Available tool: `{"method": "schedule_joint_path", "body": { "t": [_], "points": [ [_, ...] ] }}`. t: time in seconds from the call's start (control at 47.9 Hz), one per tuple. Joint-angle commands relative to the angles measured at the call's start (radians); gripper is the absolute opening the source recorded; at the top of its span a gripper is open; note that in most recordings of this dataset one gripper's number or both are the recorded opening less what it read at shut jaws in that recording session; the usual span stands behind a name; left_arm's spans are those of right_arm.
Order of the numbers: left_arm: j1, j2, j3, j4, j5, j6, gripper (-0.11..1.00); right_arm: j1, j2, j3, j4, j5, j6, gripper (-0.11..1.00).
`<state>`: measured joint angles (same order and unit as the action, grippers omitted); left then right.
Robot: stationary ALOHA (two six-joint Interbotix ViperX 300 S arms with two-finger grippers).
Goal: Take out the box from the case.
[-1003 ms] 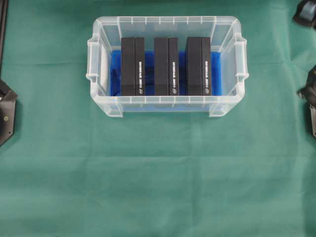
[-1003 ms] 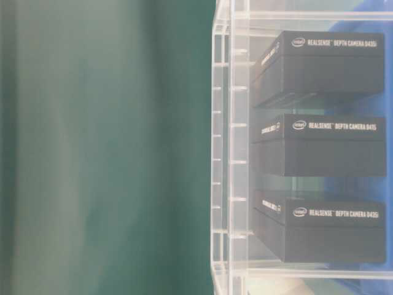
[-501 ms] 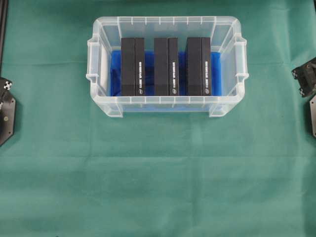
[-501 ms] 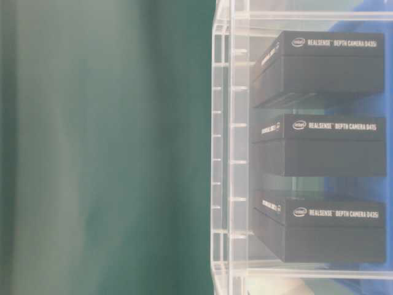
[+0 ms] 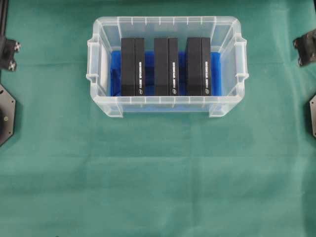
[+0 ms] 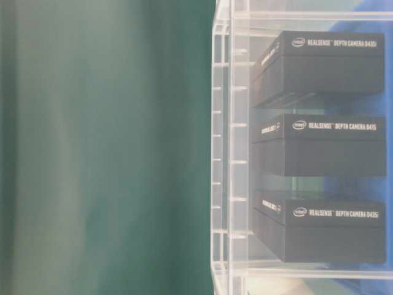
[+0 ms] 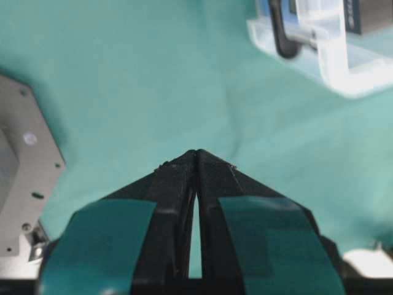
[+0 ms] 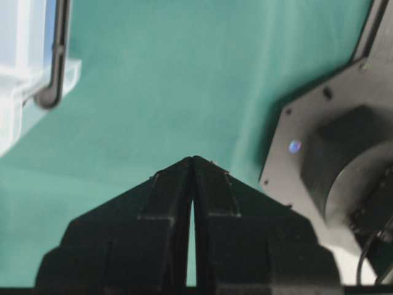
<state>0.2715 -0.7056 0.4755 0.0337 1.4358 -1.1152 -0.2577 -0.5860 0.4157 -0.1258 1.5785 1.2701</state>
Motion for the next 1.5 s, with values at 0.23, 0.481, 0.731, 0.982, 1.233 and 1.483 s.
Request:
{"method": "schedule_joint_path", "body": {
  "t": [0.23, 0.481, 0.731, 0.982, 1.233, 1.483],
  "points": [
    [0.066, 0.040, -0.040, 0.002, 0.023, 0.011, 0.02, -0.061, 0.014, -0.017, -0.006, -0.020, -0.041, 0.00],
    [0.069, 0.038, -0.035, 0.002, 0.078, 0.012, 0.02, -0.061, 0.012, 0.002, -0.011, -0.046, -0.043, 0.03],
    [0.071, 0.006, -0.014, 0.002, 0.032, -0.040, 0.15, -0.061, 0.015, 0.009, -0.046, -0.077, -0.037, 0.61],
    [0.067, -0.040, 0.009, -0.003, -0.028, -0.061, 0.73, -0.061, 0.020, 0.011, -0.049, -0.075, -0.028, 0.94],
    [0.066, -0.023, 0.017, -0.003, -0.025, -0.054, 0.82, -0.061, 0.031, 0.009, -0.049, -0.074, -0.026, 0.94],
    [0.064, -0.002, 0.011, -0.003, -0.012, -0.052, 0.82, -0.061, 0.032, 0.011, -0.049, -0.072, -0.021, 0.94]
  ]
}}
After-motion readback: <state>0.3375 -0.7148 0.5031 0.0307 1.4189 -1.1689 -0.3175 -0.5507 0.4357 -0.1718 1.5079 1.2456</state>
